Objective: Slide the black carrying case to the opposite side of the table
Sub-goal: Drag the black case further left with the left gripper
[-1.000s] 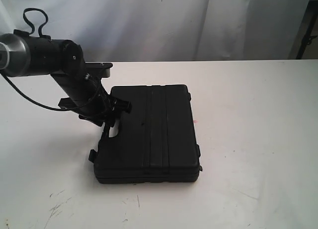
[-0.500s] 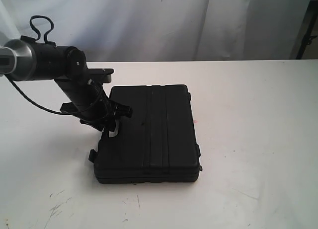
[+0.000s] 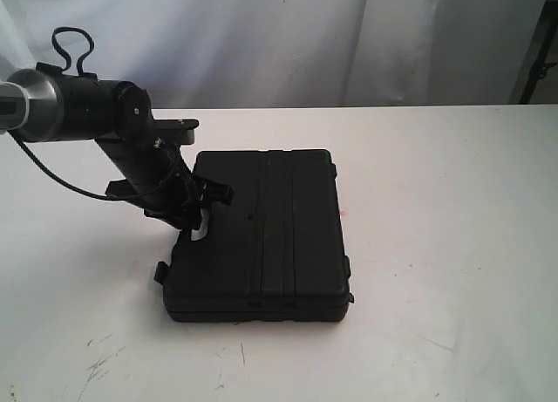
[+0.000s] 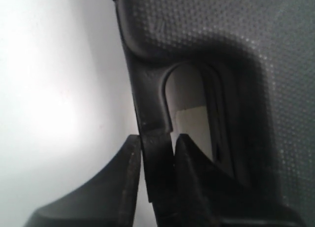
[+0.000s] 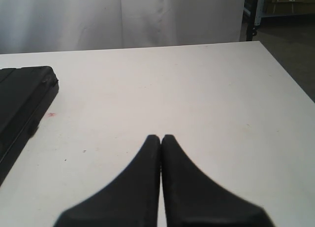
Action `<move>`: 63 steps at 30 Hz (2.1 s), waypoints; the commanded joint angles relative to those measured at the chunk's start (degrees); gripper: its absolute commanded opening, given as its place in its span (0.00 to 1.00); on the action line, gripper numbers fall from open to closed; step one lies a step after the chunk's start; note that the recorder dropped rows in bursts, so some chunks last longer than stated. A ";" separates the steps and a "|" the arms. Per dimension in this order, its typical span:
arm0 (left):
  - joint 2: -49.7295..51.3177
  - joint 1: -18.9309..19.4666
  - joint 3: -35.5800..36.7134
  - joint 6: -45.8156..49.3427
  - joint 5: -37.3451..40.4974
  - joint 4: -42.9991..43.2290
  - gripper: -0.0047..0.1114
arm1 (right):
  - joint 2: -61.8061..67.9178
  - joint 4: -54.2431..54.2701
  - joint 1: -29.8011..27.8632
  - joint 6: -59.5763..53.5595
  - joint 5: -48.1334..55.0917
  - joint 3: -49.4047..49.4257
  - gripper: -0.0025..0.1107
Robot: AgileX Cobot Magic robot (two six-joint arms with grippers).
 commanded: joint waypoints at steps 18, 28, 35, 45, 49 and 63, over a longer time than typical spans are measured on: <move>-1.34 4.59 -0.18 -2.61 7.90 7.73 0.04 | -0.31 -0.22 -0.47 -0.06 0.00 0.19 0.02; -1.69 8.36 1.69 -2.49 9.39 9.24 0.04 | -0.31 -0.22 -0.47 -0.06 0.00 0.19 0.02; -1.69 13.43 3.31 -2.15 9.16 9.24 0.04 | -0.31 -0.22 -0.47 -0.06 0.00 0.19 0.02; -1.69 14.87 3.31 -1.15 10.21 13.13 0.04 | -0.31 -0.22 -0.47 -0.06 0.00 0.19 0.02; -1.69 16.54 3.31 -1.15 10.45 13.74 0.04 | -0.31 -0.22 -0.47 -0.06 0.00 0.19 0.02; -1.69 18.84 3.31 0.89 9.17 18.46 0.04 | -0.31 -0.22 -0.47 -0.06 0.00 0.19 0.02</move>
